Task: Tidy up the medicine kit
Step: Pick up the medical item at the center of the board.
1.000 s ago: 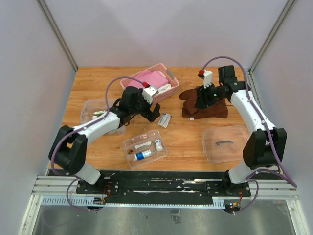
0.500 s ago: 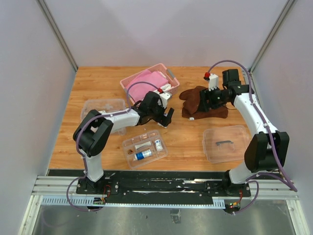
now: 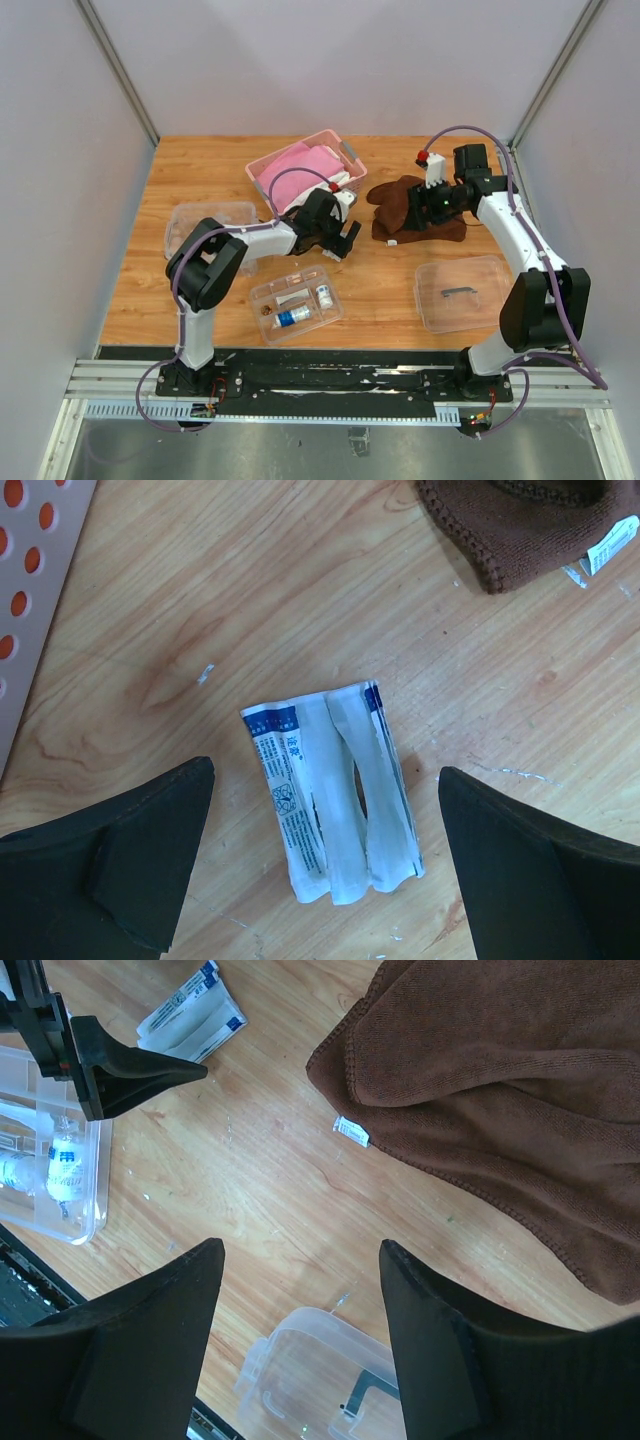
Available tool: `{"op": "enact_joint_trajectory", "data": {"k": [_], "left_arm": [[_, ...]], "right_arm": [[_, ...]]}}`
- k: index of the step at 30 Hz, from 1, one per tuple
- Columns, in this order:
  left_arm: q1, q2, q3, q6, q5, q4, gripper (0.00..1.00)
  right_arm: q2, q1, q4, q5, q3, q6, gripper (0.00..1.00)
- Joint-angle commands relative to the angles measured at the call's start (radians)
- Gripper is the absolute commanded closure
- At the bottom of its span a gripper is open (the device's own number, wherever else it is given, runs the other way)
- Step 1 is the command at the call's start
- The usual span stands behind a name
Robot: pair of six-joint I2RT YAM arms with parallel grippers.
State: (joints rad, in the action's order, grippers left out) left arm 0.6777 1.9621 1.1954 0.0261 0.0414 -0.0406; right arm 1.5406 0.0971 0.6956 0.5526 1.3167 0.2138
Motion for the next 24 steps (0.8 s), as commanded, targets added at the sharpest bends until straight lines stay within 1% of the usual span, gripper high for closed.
{"op": "enact_joint_trajectory", "data": {"k": [1, 10, 13, 24], "left_arm": [[0.019, 0.018, -0.005, -0.012, -0.031, -0.014, 0.02], [0.041, 0.038, -0.054, -0.045, -0.067, -0.016, 0.09], [0.041, 0.040, -0.062, -0.050, -0.067, -0.012, 0.13], [0.042, 0.015, -0.113, -0.048, -0.030, 0.001, 0.37]], "right_arm": [[-0.013, -0.008, -0.010, 0.019, -0.011, 0.021, 0.35], [-0.014, -0.008, -0.008, 0.029, -0.012, 0.027, 0.37], [-0.014, -0.008, -0.009, 0.037, -0.014, 0.027, 0.38], [-0.014, -0.008, -0.009, 0.045, -0.015, 0.030, 0.39]]}}
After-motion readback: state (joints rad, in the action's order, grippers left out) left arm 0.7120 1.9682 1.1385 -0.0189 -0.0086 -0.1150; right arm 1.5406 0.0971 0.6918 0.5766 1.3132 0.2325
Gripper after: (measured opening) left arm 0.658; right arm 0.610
